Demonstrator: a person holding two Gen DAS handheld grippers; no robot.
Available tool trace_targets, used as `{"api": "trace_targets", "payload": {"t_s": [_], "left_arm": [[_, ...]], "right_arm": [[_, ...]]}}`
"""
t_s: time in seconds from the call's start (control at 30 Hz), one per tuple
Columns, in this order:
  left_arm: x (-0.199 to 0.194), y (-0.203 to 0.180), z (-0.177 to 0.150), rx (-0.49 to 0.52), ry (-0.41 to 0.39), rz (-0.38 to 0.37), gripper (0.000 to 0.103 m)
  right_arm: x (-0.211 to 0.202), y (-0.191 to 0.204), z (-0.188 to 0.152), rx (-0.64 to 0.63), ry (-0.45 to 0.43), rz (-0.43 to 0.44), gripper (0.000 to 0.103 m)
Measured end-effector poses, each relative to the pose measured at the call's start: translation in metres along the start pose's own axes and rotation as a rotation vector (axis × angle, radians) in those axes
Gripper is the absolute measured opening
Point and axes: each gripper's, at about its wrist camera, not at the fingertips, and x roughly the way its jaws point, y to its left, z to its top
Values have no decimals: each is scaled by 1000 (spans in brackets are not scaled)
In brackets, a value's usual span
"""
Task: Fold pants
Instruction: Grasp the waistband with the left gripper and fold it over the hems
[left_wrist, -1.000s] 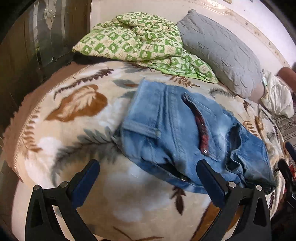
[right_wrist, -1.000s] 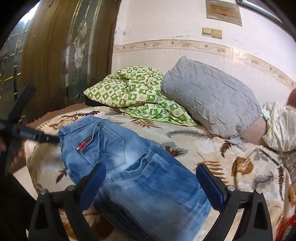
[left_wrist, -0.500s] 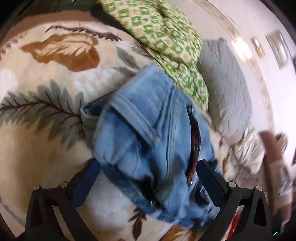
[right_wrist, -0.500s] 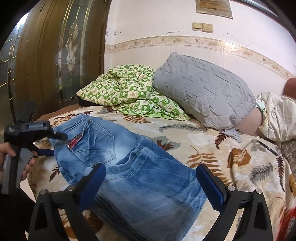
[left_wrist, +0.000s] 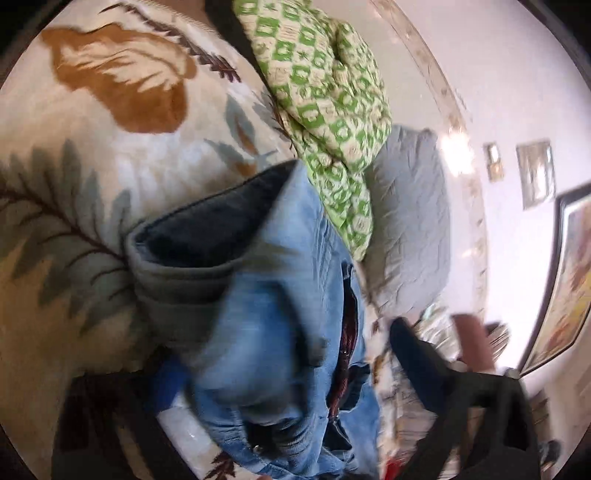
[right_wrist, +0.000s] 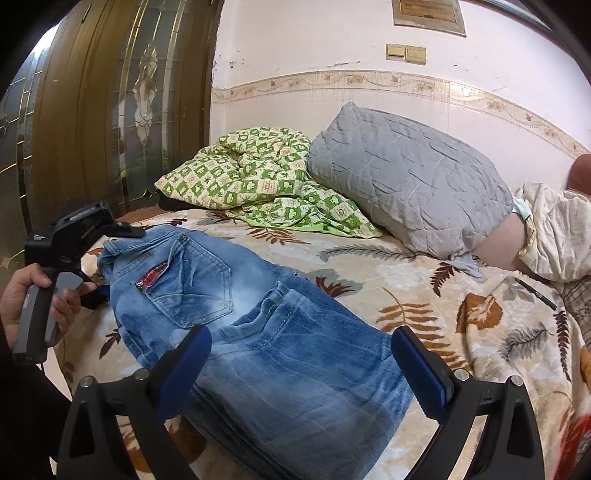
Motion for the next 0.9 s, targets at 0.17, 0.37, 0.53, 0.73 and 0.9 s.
{"api": "trace_targets", "payload": {"t_s": [0.17,0.37,0.53,0.73,0.9], "left_arm": [[9,12,2,11,60,69,28],[6,-22,-2,190,25,185,23],[3,-64,-15,420,-21,292,21],[5,-135,-58,820,-89,399,21],[15,-189,-126,1237,-120,407,21]], "right_arm": [[0,-4,1,23,2,2,99],[-1,-3,-1,0,2,-8,99],[-8,-12,-1,14,-20,-34,99],[-25,-39,1,82,-59,-100,99],[-47,-73,-1,166,-92,-174,99]]}}
